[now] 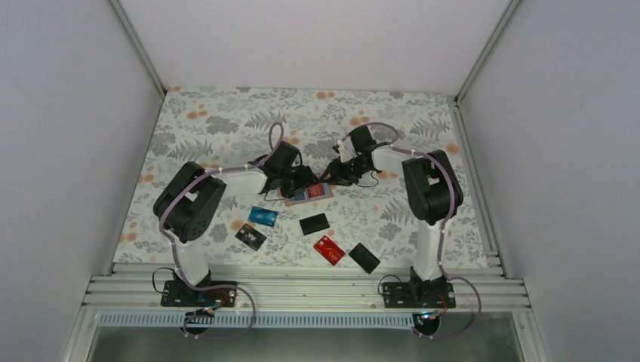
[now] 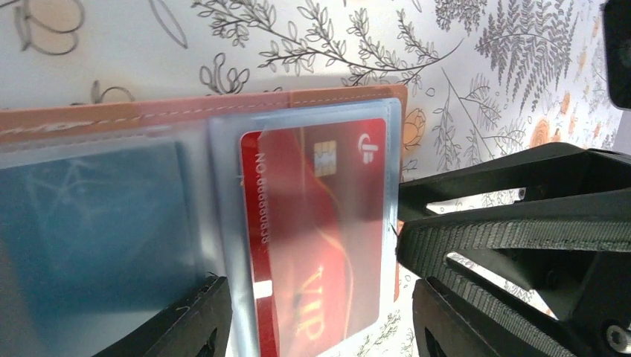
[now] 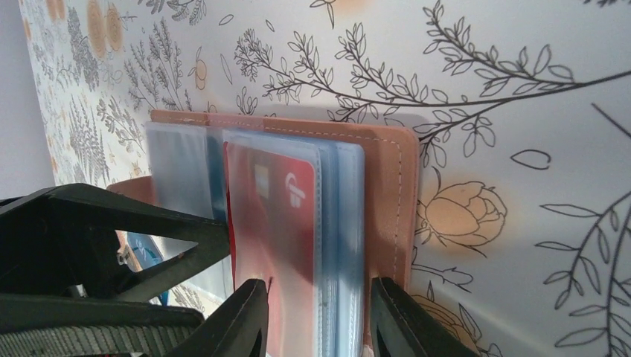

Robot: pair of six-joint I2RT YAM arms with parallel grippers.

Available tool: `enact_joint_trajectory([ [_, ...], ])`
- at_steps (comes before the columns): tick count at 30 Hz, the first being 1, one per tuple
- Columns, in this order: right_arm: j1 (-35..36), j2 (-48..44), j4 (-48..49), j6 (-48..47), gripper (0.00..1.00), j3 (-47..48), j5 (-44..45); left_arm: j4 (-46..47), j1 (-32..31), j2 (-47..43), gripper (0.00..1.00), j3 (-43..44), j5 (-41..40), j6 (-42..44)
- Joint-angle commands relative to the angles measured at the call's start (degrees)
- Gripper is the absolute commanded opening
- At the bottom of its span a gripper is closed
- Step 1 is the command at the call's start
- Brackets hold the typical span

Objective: Put the credit cards into the card holder

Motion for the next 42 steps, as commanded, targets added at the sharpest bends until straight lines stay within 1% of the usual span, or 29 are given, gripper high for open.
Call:
enact_joint_trajectory([
  [1,0.3,-2.7,-3.6,-1.5,0.39,1.2,2.9,-4.8,-0.2,-2.9,0.64,-0.4,-2.9,2.0],
  [6,0.1,-3.8,-5.1,-2.2,0.46,2.1,4.6,-6.4,-0.2,-4.9,0.67,-0.6,-4.7,4.3],
  [9,0.1,-5.4,-5.9,-2.6,0.51,2.1,6.3,-7.7,-0.2,-6.2,0.66,0.0,-6.4,6.7],
  [12,0.1,-7.3,-5.7,-2.8,0.52,1.4,5.4,-10.3,-0.3,-7.3,0.64,0.8,-8.9,9.4],
  [15,0.1,-9.2,-4.8,-3.0,0.52,0.3,2.9,-11.5,-0.3,-8.2,0.58,1.0,-10.5,11.7],
  [21,0.1,-9.4,-2.1,-1.9,0.5,-1.8,-4.6,-12.3,-0.4,-7.1,0.35,2.4,-10.5,15.2],
  [28,0.1,-6.8,-1.1,-1.5,0.47,-2.3,-5.2,-12.6,-0.3,-3.0,0.09,5.0,-9.7,16.7],
  [30,0.1,-6.2,-0.8,-1.5,0.47,-2.3,-5.3,-12.6,-0.3,-2.0,0.04,5.6,-9.4,16.9],
  [42,0.1,-2.5,-0.7,-1.7,0.45,-2.1,-6.0,-11.5,-0.4,2.2,0.02,6.8,-6.5,17.8],
])
